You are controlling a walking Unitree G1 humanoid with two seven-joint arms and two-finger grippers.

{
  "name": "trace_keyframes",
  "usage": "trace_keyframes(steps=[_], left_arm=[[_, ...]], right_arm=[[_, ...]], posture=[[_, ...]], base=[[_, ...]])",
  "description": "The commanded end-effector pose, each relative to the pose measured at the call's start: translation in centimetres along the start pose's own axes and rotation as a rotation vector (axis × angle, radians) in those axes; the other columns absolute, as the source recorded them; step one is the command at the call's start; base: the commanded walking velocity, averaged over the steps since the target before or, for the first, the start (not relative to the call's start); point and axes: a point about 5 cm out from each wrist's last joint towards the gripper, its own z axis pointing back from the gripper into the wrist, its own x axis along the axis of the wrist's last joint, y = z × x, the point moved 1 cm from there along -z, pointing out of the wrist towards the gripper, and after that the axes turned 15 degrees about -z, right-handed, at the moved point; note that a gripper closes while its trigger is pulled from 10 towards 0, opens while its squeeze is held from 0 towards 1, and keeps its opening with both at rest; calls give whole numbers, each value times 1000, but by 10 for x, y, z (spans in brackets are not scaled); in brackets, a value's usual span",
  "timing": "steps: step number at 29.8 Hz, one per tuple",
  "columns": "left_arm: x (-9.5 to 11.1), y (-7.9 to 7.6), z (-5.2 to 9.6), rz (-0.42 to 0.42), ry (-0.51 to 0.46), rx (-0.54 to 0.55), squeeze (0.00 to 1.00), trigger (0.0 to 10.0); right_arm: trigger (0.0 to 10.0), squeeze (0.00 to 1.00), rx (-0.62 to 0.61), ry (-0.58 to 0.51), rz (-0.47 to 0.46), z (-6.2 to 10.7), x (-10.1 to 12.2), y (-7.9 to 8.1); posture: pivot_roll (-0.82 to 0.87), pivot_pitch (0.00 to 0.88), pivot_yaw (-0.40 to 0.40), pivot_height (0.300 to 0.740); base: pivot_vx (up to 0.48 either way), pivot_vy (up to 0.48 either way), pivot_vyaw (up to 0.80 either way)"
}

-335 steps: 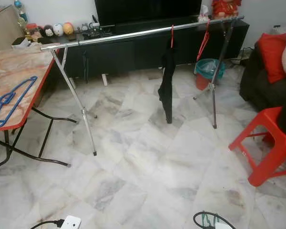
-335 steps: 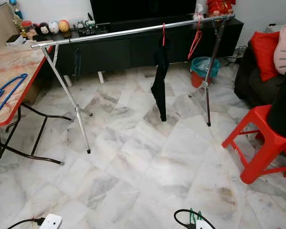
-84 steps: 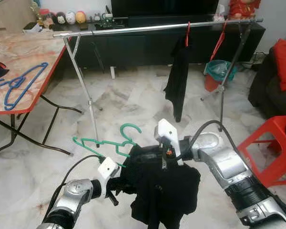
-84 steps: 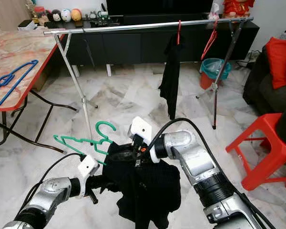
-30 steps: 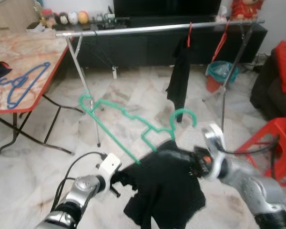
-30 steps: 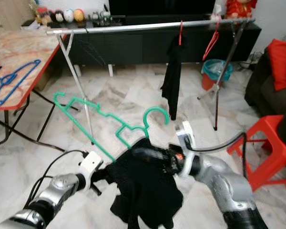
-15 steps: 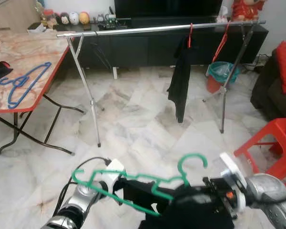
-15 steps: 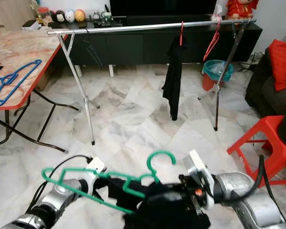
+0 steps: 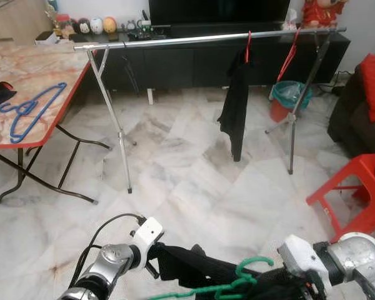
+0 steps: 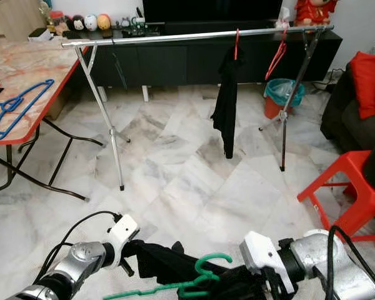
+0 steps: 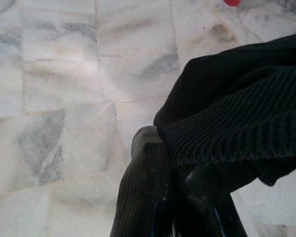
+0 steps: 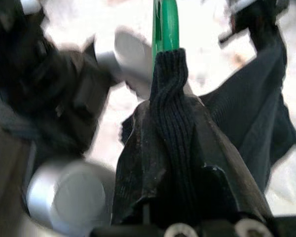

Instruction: Hang hanger

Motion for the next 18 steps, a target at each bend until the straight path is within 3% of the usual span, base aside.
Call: trace_keyframes(steps=[1, 4, 9, 13, 18], left_arm=[[-58, 37, 42, 74, 276, 209, 0, 10000], [-57, 37, 42, 75, 278, 213, 0, 10000], [-57, 37, 42, 67, 282, 215, 0, 10000], [-57, 37, 41, 52, 289, 215, 0, 10000], [-57, 36, 40, 48, 293, 208, 0, 10000]], right_arm=[[10000, 0, -31, 183, -8, 32, -14, 3], [10000, 0, -89, 341, 20, 41, -29, -3], [10000, 0, -167, 348, 37, 42, -28, -14], [10000, 0, -329, 402, 112, 44, -30, -36], [10000, 0, -431, 358, 159, 43, -22, -52]], posture=[[-21, 45, 46, 740], [-24, 45, 44, 740], [-23, 46, 42, 740], [-27, 45, 40, 740], [-24, 44, 37, 740]], base=[[0, 0, 0], [0, 0, 0], [0, 0, 0], [0, 0, 0], [0, 0, 0]])
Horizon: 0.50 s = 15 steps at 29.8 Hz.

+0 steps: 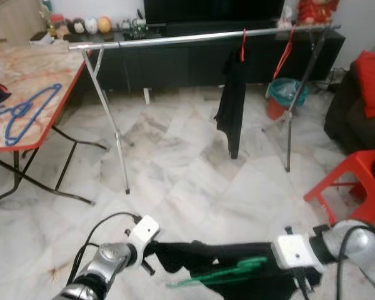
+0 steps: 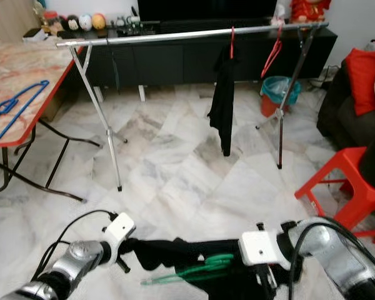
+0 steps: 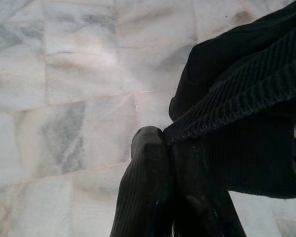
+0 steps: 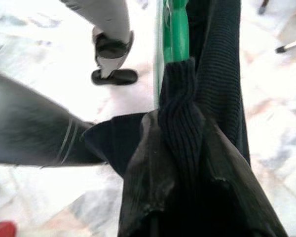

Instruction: Hang hanger

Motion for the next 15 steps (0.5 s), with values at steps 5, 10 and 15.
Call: trace_keyframes(steps=[5, 10, 15], left_arm=[[-57, 22, 31, 50, 245, 118, 0, 10000], [-59, 19, 31, 38, 255, 108, 0, 10000], [-59, 18, 30, 29, 262, 103, 0, 10000]], right_arm=[[10000, 0, -86, 80, -27, 18, -13, -12], [10000, 0, -90, 103, -14, 16, -15, -14], [10000, 0, -155, 146, -3, 18, -19, -22]], posture=[[-22, 44, 35, 740], [-24, 44, 35, 740], [-28, 43, 34, 740]], base=[[0, 0, 0], [0, 0, 0], [0, 0, 0]])
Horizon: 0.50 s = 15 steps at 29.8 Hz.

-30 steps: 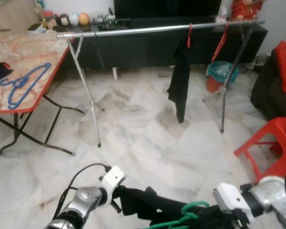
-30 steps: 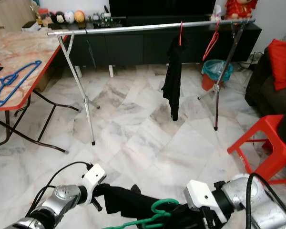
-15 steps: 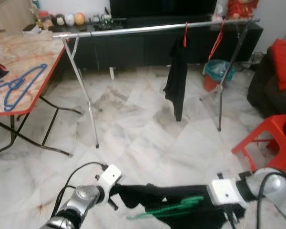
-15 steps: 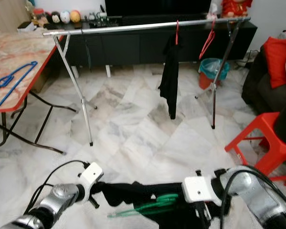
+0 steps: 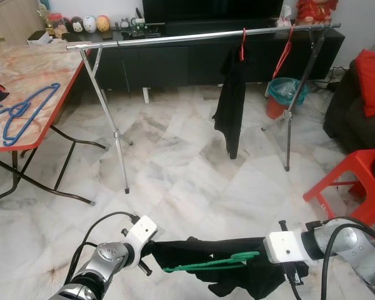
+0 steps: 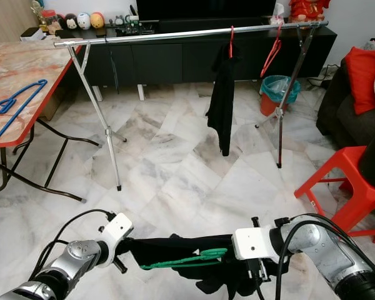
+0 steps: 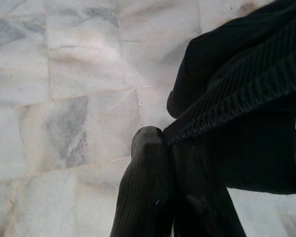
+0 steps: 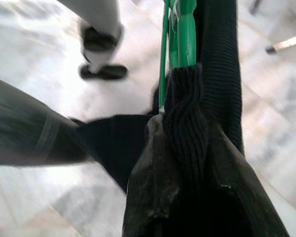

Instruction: Hang hanger

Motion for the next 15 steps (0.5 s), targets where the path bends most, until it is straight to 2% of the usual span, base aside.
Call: trace_keyframes(steps=[1, 3, 5, 10, 12, 15], left_arm=[[-56, 18, 28, 37, 239, 97, 0, 10000], [-56, 17, 28, 36, 241, 97, 0, 10000], [-56, 17, 27, 35, 242, 95, 0, 10000], [-57, 16, 28, 34, 247, 94, 0, 10000], [-59, 16, 29, 34, 252, 92, 0, 10000], [-59, 15, 29, 34, 253, 90, 0, 10000]], right_arm=[[10000, 0, -85, 143, -40, 26, -25, -12], [10000, 0, -103, 200, -30, 29, -30, -13], [10000, 0, -132, 185, -59, 29, -30, -16], [10000, 0, -150, 158, -60, 30, -26, -20], [10000, 0, -226, 155, -105, 36, -26, -29], [10000, 0, -242, 153, -109, 39, -26, -32]], posture=[[-31, 45, 34, 740], [-32, 43, 33, 740], [-28, 45, 31, 740], [-29, 45, 31, 740], [-32, 47, 30, 740], [-31, 45, 30, 740]], base=[[0, 0, 0], [0, 0, 0], [0, 0, 0], [0, 0, 0], [0, 0, 0], [0, 0, 0]])
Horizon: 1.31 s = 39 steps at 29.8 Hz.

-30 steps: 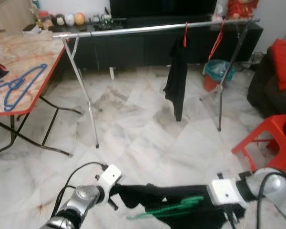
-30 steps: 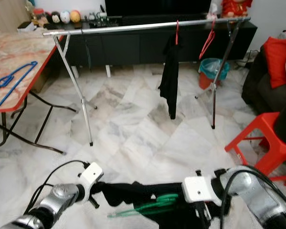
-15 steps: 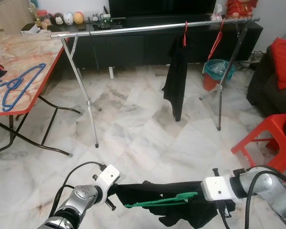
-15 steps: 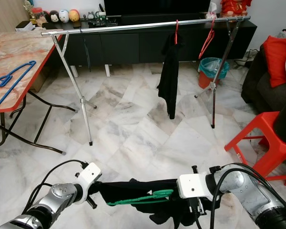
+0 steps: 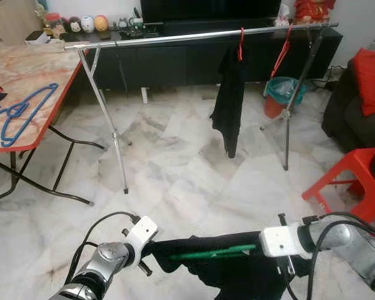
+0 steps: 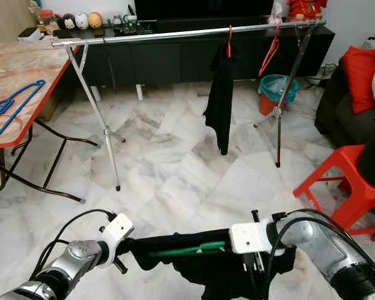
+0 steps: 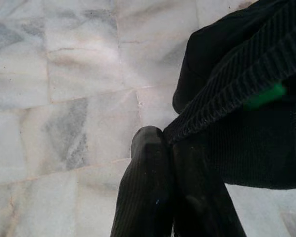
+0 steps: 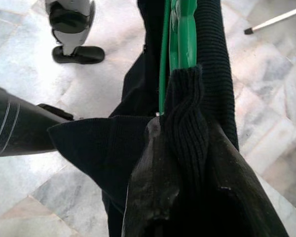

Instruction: Hang hanger

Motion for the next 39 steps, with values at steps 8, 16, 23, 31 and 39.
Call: trace_keyframes(steps=[8, 16, 23, 31, 39], left_arm=[[-60, 14, 29, 40, 258, 86, 0, 10000], [-60, 17, 30, 37, 263, 95, 0, 10000], [-62, 15, 30, 43, 273, 88, 0, 10000], [-63, 15, 30, 47, 282, 84, 0, 10000], [-54, 14, 26, 151, 206, 73, 0, 10000]], right_arm=[[10000, 0, -84, 259, -70, 44, -45, -14], [10000, 0, -102, 470, -25, 47, -64, -13], [10000, 0, -273, 407, -63, 40, -54, -32], [10000, 0, -310, 522, -26, 41, -61, -33], [10000, 0, -384, 556, 0, 18, -62, -27]], posture=[[-35, 45, 29, 740], [-31, 46, 28, 740], [-31, 47, 29, 740], [-32, 47, 29, 740], [-29, 48, 27, 740]], base=[[0, 0, 0], [0, 0, 0], [0, 0, 0], [0, 0, 0], [0, 0, 0]])
